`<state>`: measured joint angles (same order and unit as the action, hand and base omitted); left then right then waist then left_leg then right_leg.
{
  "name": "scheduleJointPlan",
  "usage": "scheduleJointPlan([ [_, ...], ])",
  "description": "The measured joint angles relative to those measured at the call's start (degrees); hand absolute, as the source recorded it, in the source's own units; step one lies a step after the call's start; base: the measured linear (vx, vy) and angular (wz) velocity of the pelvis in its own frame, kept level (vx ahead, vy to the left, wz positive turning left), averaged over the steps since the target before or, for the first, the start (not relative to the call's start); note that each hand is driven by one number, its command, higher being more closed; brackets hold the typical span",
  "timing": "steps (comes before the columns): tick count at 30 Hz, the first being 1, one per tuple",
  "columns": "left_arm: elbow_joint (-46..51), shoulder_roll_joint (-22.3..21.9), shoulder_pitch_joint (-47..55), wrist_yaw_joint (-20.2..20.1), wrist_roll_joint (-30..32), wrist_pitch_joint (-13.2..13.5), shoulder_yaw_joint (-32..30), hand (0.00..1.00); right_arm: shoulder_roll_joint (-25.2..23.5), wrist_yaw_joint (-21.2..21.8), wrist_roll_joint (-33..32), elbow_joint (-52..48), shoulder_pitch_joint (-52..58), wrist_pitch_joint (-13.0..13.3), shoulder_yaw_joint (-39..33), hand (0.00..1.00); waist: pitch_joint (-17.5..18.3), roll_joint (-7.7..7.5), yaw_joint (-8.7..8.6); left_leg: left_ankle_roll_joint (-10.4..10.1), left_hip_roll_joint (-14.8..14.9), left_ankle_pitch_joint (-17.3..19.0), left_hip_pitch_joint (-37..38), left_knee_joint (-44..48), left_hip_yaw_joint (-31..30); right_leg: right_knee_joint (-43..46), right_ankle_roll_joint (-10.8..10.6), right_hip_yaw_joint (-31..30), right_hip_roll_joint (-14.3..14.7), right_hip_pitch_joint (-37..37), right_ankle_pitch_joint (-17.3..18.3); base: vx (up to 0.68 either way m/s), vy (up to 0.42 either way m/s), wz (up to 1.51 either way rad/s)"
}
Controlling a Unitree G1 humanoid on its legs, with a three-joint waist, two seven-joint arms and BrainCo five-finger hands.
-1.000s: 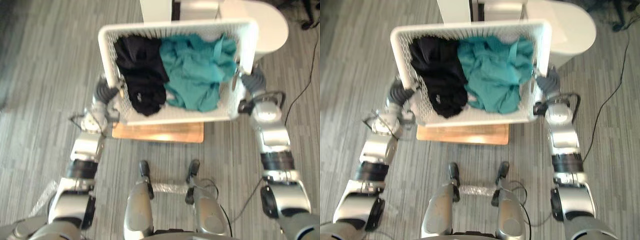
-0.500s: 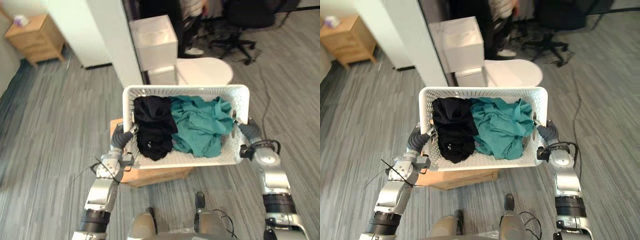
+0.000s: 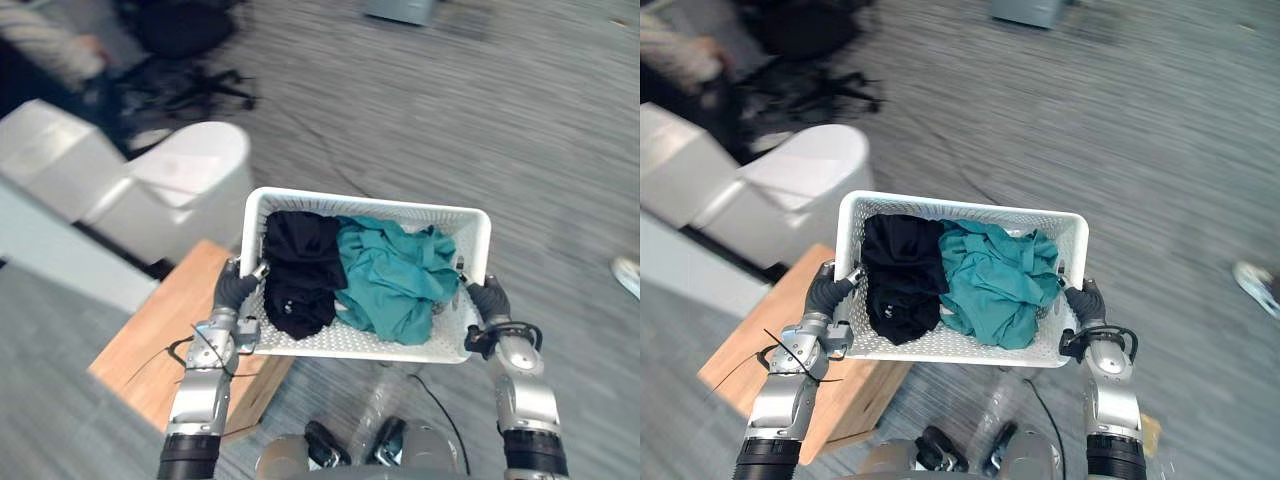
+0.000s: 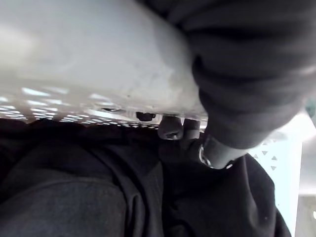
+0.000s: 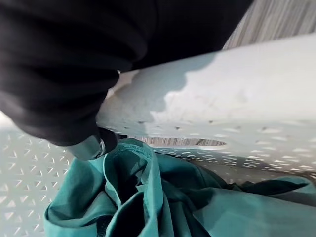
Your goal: Pick up the laundry basket with both hands and put the clothes into the washing machine.
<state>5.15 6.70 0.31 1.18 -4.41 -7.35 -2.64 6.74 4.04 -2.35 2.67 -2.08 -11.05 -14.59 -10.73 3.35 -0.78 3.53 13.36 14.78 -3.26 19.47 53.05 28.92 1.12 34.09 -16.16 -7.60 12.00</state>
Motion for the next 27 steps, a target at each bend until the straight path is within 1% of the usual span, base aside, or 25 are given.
scheduleJointPlan([
  [2, 0.0, 0.2, 0.0, 0.0, 1.1, -0.2, 0.2, 1.0, -0.2, -0.1, 0.2, 1.6, -0.1, 0.5, 0.0, 1.0, 0.3, -0.43, -0.21, -0.1, 4.7, 0.0, -2.1, 4.1, 5.0, -1.8, -1.7, -2.8, -3.8, 1.1, -1.1, -0.06, -0.237, -1.46],
  [4, -0.4, 0.2, 0.0, 0.0, 1.4, -0.5, 0.3, 1.0, -0.2, -0.1, 0.2, 2.6, -0.2, 0.6, 0.1, 1.0, 0.3, -0.88, -0.1, -0.2, 7.8, -0.1, -2.7, 7.4, 6.4, -4.9, -3.2, -2.7, -5.5, 1.9, -3.1, 0.0, -0.287, -1.05],
  [5, -0.6, 0.4, 0.3, 0.0, 1.9, -0.8, -0.1, 1.0, -0.2, -0.1, 0.2, 3.7, -0.1, 0.6, 1.2, 1.0, 0.7, -1.69, 0.52, -0.7, 10.3, -0.4, -2.7, 10.0, 6.4, -8.4, -4.0, -1.5, -6.0, 2.6, -6.0, -0.01, -0.46, -1.09],
  [6, -0.8, 0.9, 0.8, 0.0, 2.0, -0.8, -1.0, 1.0, -0.2, -0.1, 0.2, 4.9, -0.2, 0.8, 2.7, 1.0, 1.3, -2.87, 0.79, -1.9, 12.7, -1.1, -2.6, 12.1, 6.4, -11.5, -8.1, -0.8, -4.8, 3.4, -8.6, 0.0, -0.488, -0.99],
  [7, -1.0, 0.8, 0.9, 0.0, 2.1, -0.9, -1.5, 1.0, 0.0, -0.1, 0.2, 5.4, -0.3, 0.8, 3.8, 1.0, 1.4, -2.8, 0.83, -2.7, 14.2, -1.5, -2.4, 13.1, 6.5, -12.8, -9.8, -1.2, -3.2, 3.8, -7.3, 0.02, -0.6, -0.95],
  [8, -1.2, 0.0, 1.5, 0.1, 2.9, -0.9, -2.2, 1.0, 0.6, -0.2, 0.2, 6.1, -0.8, 0.8, 4.7, 1.0, 1.7, -1.45, 1.58, -4.9, 17.5, -3.0, -1.8, 13.8, 6.5, -14.1, -9.1, -2.0, 0.7, 4.0, -6.0, 0.04, -0.561, -0.88],
  [9, -1.1, -0.9, 2.9, 0.2, 3.0, -0.9, -2.7, 1.0, 1.1, -0.3, 0.2, 7.4, -1.5, 0.8, 6.0, 1.0, 1.9, -0.82, 1.47, -3.6, 20.1, -5.2, -1.2, 13.4, 4.1, -14.3, -7.6, -3.2, 3.9, 4.2, -5.1, 0.04, -0.536, -0.98],
  [10, -1.1, -1.2, 4.0, 0.3, 2.9, -0.9, -2.9, 1.0, 1.6, -0.3, 0.2, 8.3, -1.9, 0.8, 6.8, 1.0, 1.9, -0.84, 1.65, -1.8, 20.8, -6.3, -1.2, 13.6, 0.3, -14.4, -6.7, -4.5, 5.4, 4.7, -4.7, 0.02, -0.318, -0.91],
  [11, -0.9, -1.7, 6.0, 0.5, 2.7, -0.9, -3.6, 1.0, 2.2, -0.3, 0.2, 9.5, -2.9, 0.7, 8.2, 1.0, 1.8, -0.93, 1.84, 1.2, 21.7, -8.1, -2.3, 15.4, -7.7, -15.6, -5.5, -6.4, 7.6, 6.2, -4.3, 0.04, -0.302, -1.28],
  [12, -0.6, -3.3, 8.6, 1.2, 1.8, -0.8, -4.2, 1.0, 2.9, -0.4, 0.2, 10.4, -4.3, 0.7, 9.8, 1.0, 1.7, -1.33, 2.94, -0.7, 19.1, -6.5, -5.2, 19.7, -23.3, -17.5, -4.2, -9.8, 9.3, 7.9, -4.1, 0.05, -0.226, -1.34],
  [13, -0.3, -3.8, 9.2, 1.6, 1.3, -0.6, -4.3, 1.0, 3.1, -0.5, 0.2, 10.6, -4.9, 0.7, 10.1, 1.0, 1.7, -1.58, 3.91, -2.4, 16.3, -4.9, -6.5, 21.6, -28.3, -17.9, -3.4, -11.6, 9.6, 7.8, -3.8, 0.08, -0.186, -1.42],
  [14, 0.1, -4.1, 10.1, 2.0, 0.5, 0.1, -4.4, 1.0, 3.0, -0.7, 0.2, 11.3, -6.2, 0.7, 10.4, 1.0, 1.7, -1.5, 5.27, -3.1, 11.3, -2.2, -9.6, 24.0, -34.0, -19.1, -2.3, -14.1, 10.5, 7.9, -3.2, 0.07, -0.053, -0.93],
  [15, 0.2, -4.2, 10.4, 2.3, 0.4, 0.4, -4.6, 1.0, 3.1, -0.7, 0.2, 12.0, -6.9, 0.7, 10.8, 1.0, 1.7, -1.55, 5.65, -3.0, 8.9, -1.2, -11.0, 24.4, -35.8, -19.5, -2.2, -15.0, 10.8, 8.0, -3.1, 0.11, -0.068, -0.97],
  [16, 0.8, -4.2, 11.1, 2.7, 0.3, 0.4, -5.1, 1.0, 3.0, -0.8, 0.2, 12.4, -7.6, 0.6, 11.9, 1.0, 1.7, -1.56, 6.69, -2.8, 5.1, -0.1, -13.2, 23.9, -36.7, -20.3, -2.2, -16.9, 11.4, 8.6, -3.2, 0.15, -0.02, -0.78],
  [17, 1.8, -4.2, 12.3, 2.7, 0.2, 0.4, -6.0, 1.0, 3.1, -0.9, 0.1, 12.3, -7.8, 0.6, 13.2, 1.0, 1.7, -1.58, 7.18, -2.7, 1.9, 0.0, -15.2, 21.5, -36.1, -21.1, -2.2, -17.8, 11.7, 9.5, -3.2, 0.17, 0.004, -0.72],
  [18, 2.1, -4.2, 12.6, 2.7, 0.2, 0.5, -6.4, 1.0, 3.1, -0.9, 0.1, 12.3, -7.8, 0.6, 13.6, 1.0, 1.7, -1.57, 7.63, -2.7, 0.6, -0.1, -16.0, 19.4, -35.7, -21.2, -2.3, -18.3, 11.7, 10.0, -3.2, 0.22, 0.056, -0.51],
  [19, 2.2, -4.2, 12.8, 2.7, 0.2, 0.5, -6.5, 1.0, 3.1, -0.9, 0.1, 12.3, -7.8, 0.6, 14.1, 1.0, 1.7, -1.51, 8.02, -3.0, -1.2, -0.3, -17.2, 15.6, -35.5, -21.4, -3.0, -18.7, 11.6, 10.7, -3.3, 0.28, 0.1, -0.32],
  [20, 2.5, -4.1, 12.8, 2.7, 0.2, 0.5, -6.9, 1.0, 3.0, -1.0, 0.1, 12.3, -8.1, 0.6, 14.6, 1.0, 1.7, -1.48, 8.01, -2.1, -2.9, -3.0, -18.2, 10.3, -35.5, -21.5, -4.4, -18.8, 11.3, 11.5, -2.4, 0.38, 0.158, -0.21],
  [21, 2.6, -4.2, 12.8, 2.8, 0.2, 0.5, -7.2, 1.0, 2.5, -1.1, 0.1, 12.3, -8.2, 0.6, 14.7, 1.0, 2.2, -2.79, 7.79, 0.4, -4.6, -4.8, -17.4, 9.4, -34.8, -21.5, -5.7, -18.8, 9.9, 11.7, -1.8, 0.36, 0.161, 0.06],
  [22, 2.7, -4.0, 12.4, 2.7, 0.2, 0.5, -7.2, 1.0, 2.4, -1.4, 0.1, 12.2, -8.4, 0.6, 14.7, 1.0, 2.4, -3.38, 7.5, 0.8, -5.5, -5.1, -17.6, 9.1, -34.4, -21.7, -5.9, -18.0, 9.0, 11.7, -1.9, 0.43, 0.219, 0.23],
  [23, 3.5, -4.1, 12.0, 2.7, 0.2, 0.5, -7.1, 1.0, 2.8, -1.6, 0.1, 12.2, -9.5, 0.6, 14.5, 1.0, 2.3, -3.94, 7.68, 1.3, -6.3, -5.0, -18.3, 10.3, -33.8, -22.7, -6.1, -16.7, 8.0, 12.2, -2.2, 0.34, 0.172, 0.27],
  [24, 3.5, -4.3, 12.0, 3.0, 0.2, 0.5, -7.3, 1.0, 2.7, -1.6, 0.1, 12.2, -10.2, 0.6, 14.5, 1.0, 2.3, -3.98, 8.11, 2.2, -6.6, -4.5, -18.3, 11.9, -32.9, -24.3, -7.0, -15.7, 7.9, 13.9, -3.1, 0.37, 0.166, 0.18],
  [25, 3.6, -4.3, 12.2, 3.1, 0.3, 0.5, -7.5, 1.0, 2.5, -1.7, 0.1, 12.2, -10.3, 0.6, 14.4, 1.0, 2.3, -3.96, 8.16, 2.9, -6.7, -4.1, -17.9, 12.7, -32.8, -24.5, -7.5, -15.1, 7.8, 14.8, -3.5, 0.29, 0.086, 0.16],
  [26, 3.8, -4.3, 12.3, 3.3, 0.3, 0.5, -7.9, 1.0, 1.3, -1.9, 0.1, 12.1, -9.9, 0.7, 13.8, 1.0, 2.3, -3.99, 8.4, 4.3, -7.0, -3.0, -16.5, 13.7, -32.6, -23.5, -8.0, -14.2, 7.4, 16.4, -3.8, 0.34, 0.131, 0.23],
  [27, 3.9, -4.3, 12.3, 3.0, 0.5, 0.5, -7.9, 1.0, 0.3, -1.9, 0.1, 11.7, -8.8, 0.8, 12.7, 1.0, 2.3, -3.77, 8.44, 4.3, -7.4, -1.7, -14.5, 13.3, -32.7, -17.5, -8.7, -14.0, 6.5, 15.5, -3.5, 0.28, 0.145, 0.25],
])
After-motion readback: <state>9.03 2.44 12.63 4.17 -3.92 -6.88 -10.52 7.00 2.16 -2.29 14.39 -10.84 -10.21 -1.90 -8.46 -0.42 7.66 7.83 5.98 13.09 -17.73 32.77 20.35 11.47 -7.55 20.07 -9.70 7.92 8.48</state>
